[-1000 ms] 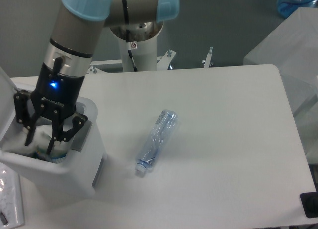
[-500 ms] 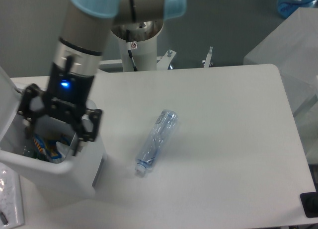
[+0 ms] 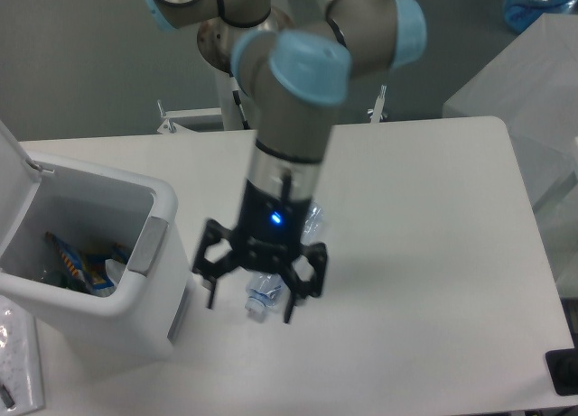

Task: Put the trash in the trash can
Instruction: 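Move the open gripper over the clear plastic bottle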

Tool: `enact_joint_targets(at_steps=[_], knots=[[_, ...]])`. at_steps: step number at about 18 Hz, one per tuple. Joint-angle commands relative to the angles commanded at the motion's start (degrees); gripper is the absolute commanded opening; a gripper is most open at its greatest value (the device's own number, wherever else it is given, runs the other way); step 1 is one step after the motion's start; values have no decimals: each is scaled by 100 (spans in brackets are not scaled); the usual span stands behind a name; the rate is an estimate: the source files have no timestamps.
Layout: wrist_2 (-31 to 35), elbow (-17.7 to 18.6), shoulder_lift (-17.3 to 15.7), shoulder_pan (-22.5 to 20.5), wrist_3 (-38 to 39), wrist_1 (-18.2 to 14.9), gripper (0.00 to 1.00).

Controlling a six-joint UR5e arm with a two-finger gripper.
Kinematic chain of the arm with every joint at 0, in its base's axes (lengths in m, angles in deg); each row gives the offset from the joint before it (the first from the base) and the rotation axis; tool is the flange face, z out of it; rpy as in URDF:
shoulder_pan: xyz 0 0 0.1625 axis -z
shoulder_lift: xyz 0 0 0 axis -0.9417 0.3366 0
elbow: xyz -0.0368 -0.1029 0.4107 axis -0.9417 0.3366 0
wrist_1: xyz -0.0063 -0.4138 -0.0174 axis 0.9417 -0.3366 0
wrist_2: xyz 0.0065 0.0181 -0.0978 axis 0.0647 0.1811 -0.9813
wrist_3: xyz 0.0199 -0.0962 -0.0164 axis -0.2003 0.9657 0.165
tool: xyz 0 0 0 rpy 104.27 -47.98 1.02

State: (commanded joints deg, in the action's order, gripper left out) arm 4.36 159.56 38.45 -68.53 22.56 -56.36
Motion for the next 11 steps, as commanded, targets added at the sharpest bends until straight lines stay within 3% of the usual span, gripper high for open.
enact_joint_targets(at_steps=[4, 11], knots=[[18, 122, 149, 0, -166, -53, 100], [140, 790, 141, 35, -1028, -158, 100]])
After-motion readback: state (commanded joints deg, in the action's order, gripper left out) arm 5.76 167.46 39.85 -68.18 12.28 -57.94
